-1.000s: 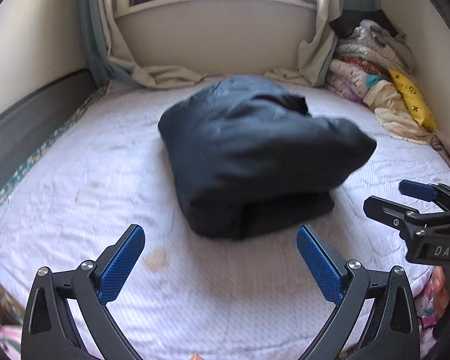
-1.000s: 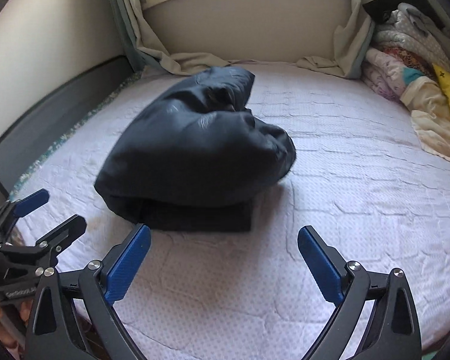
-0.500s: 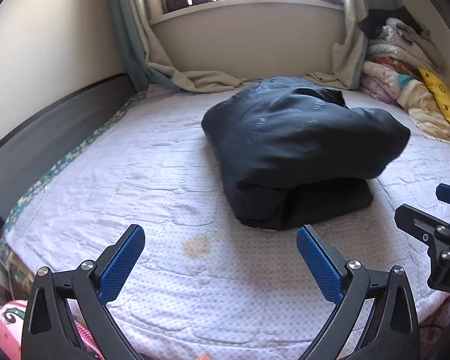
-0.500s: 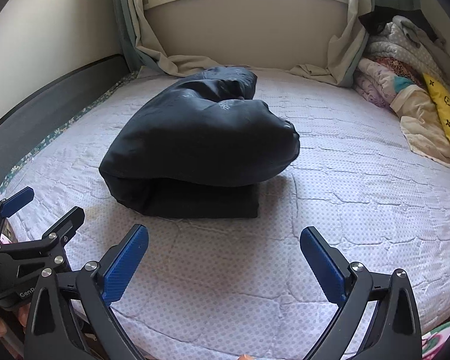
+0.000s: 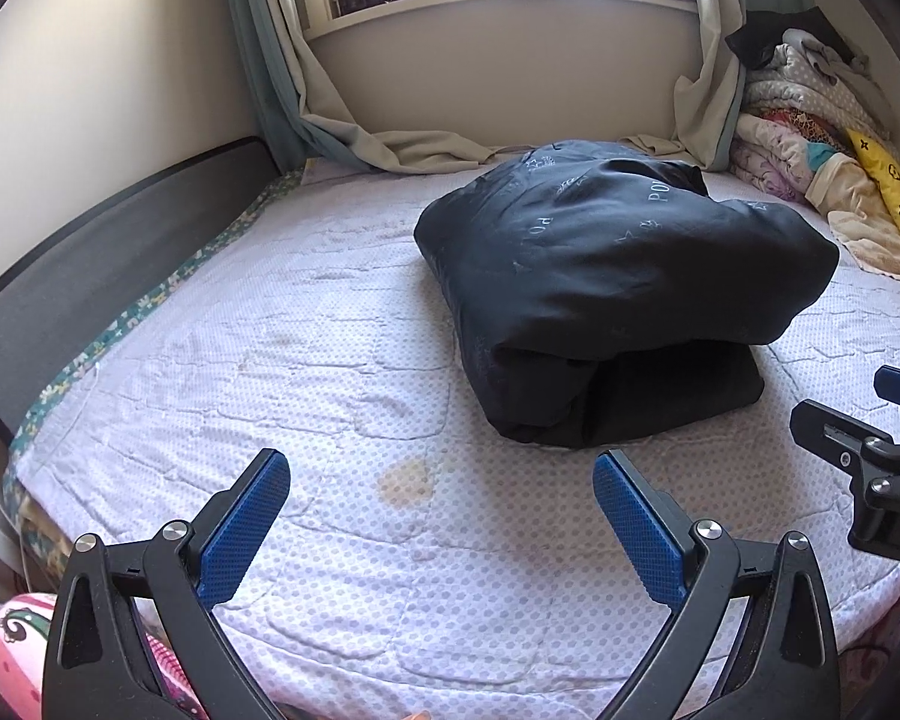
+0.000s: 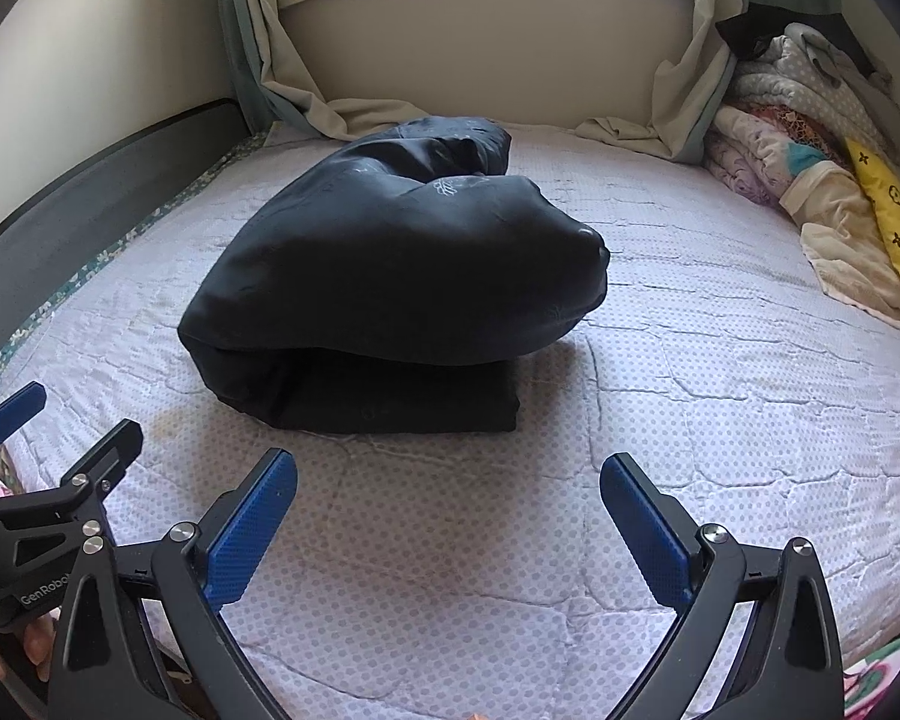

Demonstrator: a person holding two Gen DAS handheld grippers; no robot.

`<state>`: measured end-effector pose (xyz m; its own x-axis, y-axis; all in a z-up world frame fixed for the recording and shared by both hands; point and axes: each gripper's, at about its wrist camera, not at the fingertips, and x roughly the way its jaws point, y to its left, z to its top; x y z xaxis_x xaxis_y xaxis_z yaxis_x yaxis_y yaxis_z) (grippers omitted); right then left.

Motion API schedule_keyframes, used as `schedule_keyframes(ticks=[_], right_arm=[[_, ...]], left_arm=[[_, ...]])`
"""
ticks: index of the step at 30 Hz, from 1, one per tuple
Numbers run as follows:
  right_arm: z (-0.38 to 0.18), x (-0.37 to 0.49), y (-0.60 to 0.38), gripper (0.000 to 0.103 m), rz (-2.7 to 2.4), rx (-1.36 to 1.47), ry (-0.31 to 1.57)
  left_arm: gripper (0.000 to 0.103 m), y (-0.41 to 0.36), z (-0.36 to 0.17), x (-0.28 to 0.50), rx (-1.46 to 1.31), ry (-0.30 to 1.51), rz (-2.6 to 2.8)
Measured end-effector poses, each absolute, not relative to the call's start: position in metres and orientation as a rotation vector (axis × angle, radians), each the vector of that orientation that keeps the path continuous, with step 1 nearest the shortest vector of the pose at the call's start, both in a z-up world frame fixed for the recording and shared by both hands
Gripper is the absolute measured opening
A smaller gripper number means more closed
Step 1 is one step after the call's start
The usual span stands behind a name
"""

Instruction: Fold large clothes

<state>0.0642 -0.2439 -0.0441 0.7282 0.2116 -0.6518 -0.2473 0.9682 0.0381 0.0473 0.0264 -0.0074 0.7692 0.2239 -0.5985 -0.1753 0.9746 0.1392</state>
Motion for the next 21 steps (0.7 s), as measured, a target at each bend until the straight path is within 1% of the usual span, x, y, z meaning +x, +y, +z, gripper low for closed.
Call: schedule_keyframes(ticks=[9, 17, 21], right_arm=[[-0.044, 0.069, -0.253, 0.101, 0.237, -0.022, 0.708], [-0.035, 0.054, -0.266, 0.101, 0.237, 0.011, 0.689], [-0.037, 0.054, -0.264, 0.101, 0.218, -0.040, 0.677]], left_arm=[[0.102, 0.030, -0.007, 0.050, 0.063, 0.670, 0.205], [0.102, 0.025, 0.000, 0.038, 0.093, 0.616, 0.208], [0.102, 0.014, -0.007, 0.044, 0.179, 0.637, 0.203]])
